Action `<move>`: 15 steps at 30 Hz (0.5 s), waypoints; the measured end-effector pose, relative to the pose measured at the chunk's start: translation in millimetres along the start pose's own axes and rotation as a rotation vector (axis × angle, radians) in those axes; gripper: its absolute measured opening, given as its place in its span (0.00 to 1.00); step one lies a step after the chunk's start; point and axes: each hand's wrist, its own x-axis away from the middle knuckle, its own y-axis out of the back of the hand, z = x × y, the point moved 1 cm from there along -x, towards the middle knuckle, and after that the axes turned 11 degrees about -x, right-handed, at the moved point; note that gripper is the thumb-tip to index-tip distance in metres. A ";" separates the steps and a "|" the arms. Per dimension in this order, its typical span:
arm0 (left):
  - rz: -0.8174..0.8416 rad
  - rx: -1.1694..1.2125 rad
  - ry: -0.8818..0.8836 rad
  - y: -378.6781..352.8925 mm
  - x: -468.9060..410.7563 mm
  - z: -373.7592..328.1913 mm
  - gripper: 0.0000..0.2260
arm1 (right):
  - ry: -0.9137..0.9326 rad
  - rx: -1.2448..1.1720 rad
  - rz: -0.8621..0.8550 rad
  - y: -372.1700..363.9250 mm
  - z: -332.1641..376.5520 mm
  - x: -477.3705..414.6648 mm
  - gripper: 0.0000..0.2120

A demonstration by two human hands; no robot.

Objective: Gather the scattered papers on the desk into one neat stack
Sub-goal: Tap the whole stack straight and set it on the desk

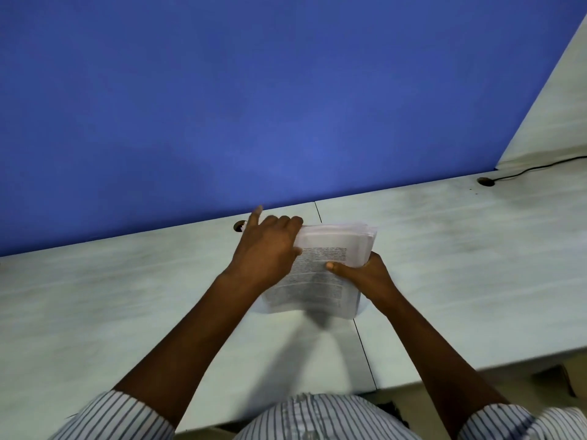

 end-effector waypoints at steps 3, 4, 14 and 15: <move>0.009 0.039 0.069 -6.1 9.2 3.1 0.29 | 0.023 -0.018 -0.032 -2.7 5.8 1.4 0.25; 0.020 0.048 0.086 -6.5 11.4 5.2 0.32 | 0.025 -0.026 -0.036 -3.4 7.7 2.0 0.24; 0.075 -0.019 0.007 -2.7 9.9 1.0 0.44 | 0.064 -0.011 0.069 -3.6 12.7 0.3 0.25; 0.119 -0.011 -0.022 -4.6 9.7 -6.5 0.44 | 0.067 -0.003 0.084 -3.6 13.0 -0.2 0.25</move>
